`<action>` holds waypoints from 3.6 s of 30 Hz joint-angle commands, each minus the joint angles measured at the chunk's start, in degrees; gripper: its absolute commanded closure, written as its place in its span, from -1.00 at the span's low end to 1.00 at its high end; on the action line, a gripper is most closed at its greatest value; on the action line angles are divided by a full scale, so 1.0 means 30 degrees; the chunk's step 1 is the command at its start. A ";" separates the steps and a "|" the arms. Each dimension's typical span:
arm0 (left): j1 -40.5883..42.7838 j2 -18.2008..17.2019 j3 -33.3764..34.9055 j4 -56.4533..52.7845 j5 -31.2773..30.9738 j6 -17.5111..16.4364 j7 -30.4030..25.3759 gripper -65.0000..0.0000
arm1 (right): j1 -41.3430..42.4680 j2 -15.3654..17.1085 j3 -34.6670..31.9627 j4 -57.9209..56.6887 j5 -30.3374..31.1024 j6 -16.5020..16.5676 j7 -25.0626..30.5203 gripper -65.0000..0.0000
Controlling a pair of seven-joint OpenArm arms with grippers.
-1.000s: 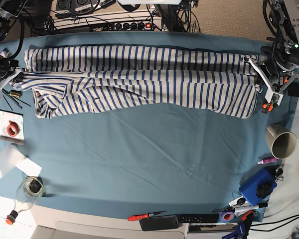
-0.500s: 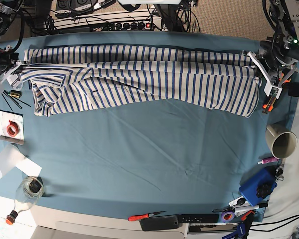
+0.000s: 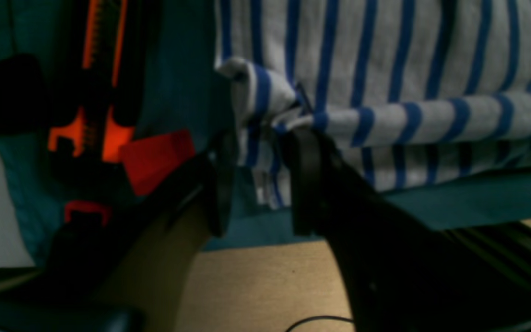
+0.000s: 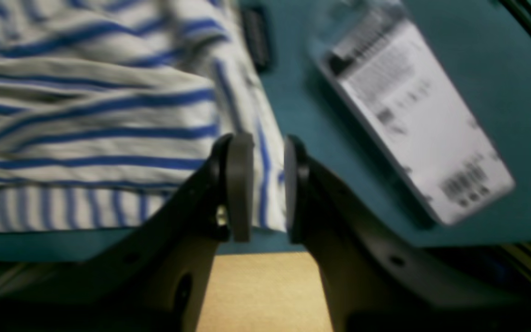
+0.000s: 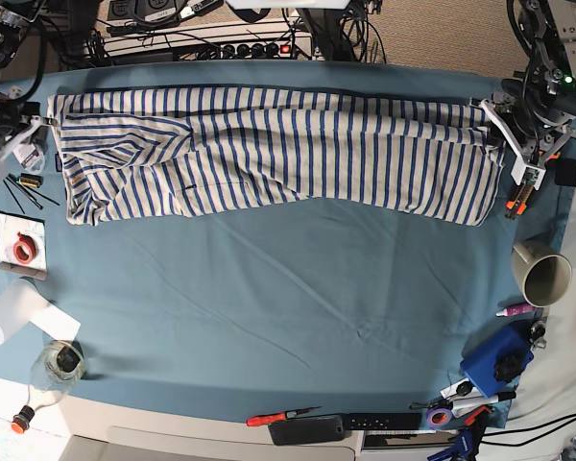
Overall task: Fold the T-shirt properly
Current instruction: 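Open both grippers and reposition them at the folded strip's ends, then grasp both ends of the folded striped strip with both grippers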
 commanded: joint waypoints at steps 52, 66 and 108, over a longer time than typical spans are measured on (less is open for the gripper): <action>-0.0583 -0.0248 -0.0146 0.0197 -0.0459 0.1989 -0.2295 -0.06 | 0.0168 0.0430 0.3912 0.3279 -0.0138 0.0605 0.1413 0.41; -0.0787 -0.0248 -0.0109 0.0189 -0.0707 0.1209 -0.2863 -0.06 | 0.0168 0.0430 0.3912 0.3279 -0.0131 0.0583 0.1508 0.41; -0.2055 -0.0248 0.0546 -0.0102 -0.2339 -0.1239 -0.3453 -0.06 | 0.1661 0.0423 -0.4313 0.3271 -0.1173 0.0036 0.2601 0.41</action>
